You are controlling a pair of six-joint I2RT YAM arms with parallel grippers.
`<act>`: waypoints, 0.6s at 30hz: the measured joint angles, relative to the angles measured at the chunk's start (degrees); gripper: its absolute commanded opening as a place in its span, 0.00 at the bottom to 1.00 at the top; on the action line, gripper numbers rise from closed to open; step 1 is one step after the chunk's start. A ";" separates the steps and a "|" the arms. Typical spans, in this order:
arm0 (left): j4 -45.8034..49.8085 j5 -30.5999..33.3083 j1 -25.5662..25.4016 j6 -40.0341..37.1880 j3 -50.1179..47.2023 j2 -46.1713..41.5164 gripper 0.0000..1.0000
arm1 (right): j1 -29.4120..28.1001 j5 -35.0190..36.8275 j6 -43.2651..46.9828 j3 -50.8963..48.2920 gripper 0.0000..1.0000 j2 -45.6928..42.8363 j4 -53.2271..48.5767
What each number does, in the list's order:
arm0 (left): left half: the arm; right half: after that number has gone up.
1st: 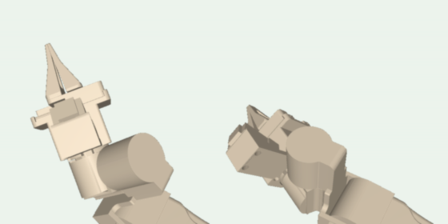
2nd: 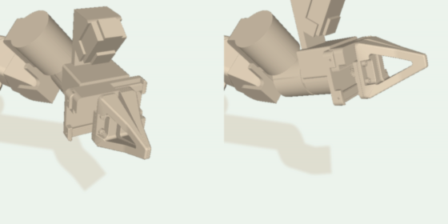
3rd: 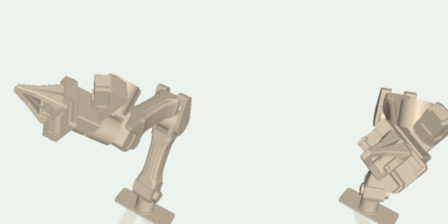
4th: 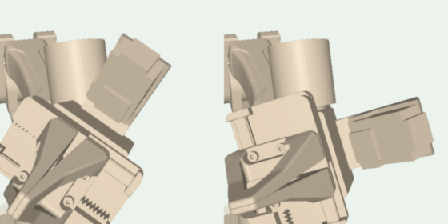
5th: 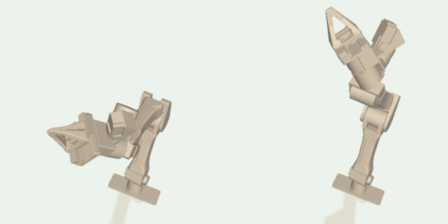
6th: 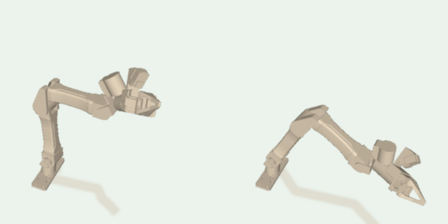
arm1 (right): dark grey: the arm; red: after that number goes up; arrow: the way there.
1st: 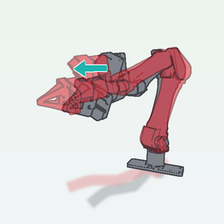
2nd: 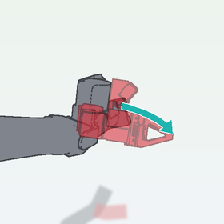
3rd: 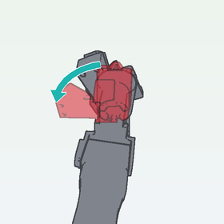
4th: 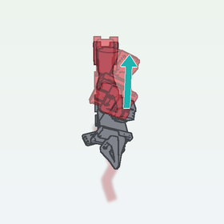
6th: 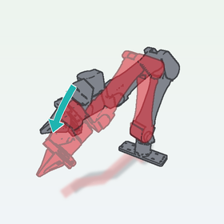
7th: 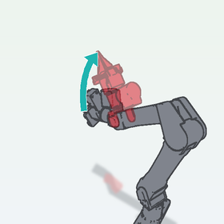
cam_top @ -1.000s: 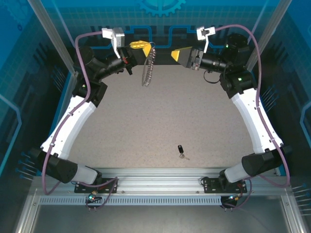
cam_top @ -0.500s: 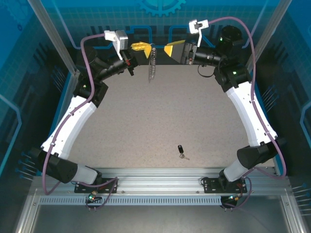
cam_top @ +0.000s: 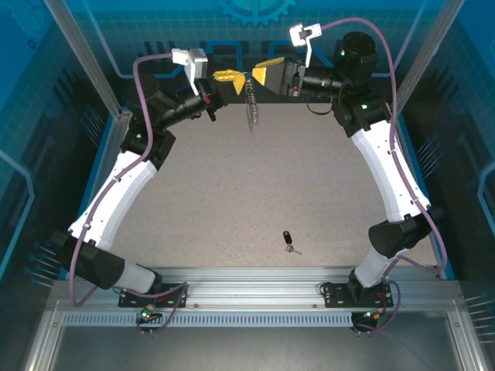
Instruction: Put the keys on the keyring
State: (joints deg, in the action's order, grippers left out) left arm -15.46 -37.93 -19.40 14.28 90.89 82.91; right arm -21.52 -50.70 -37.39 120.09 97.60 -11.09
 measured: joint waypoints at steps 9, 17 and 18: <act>0.17 -0.90 -0.68 1.31 0.02 0.72 0.00 | -0.31 -1.99 1.25 1.49 0.38 1.42 -1.57; 0.17 -0.94 -1.03 1.92 0.46 1.07 0.00 | -0.31 -3.56 3.10 1.49 0.25 1.68 -3.56; 0.20 -0.92 -1.03 1.92 0.57 1.18 0.00 | -0.31 -3.65 3.32 1.49 0.22 1.68 -3.74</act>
State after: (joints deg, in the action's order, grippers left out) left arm -15.27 -38.85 -20.43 16.21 91.46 84.09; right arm -21.82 -54.35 -34.06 121.58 99.29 -14.83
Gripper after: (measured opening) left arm 0.052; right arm 0.263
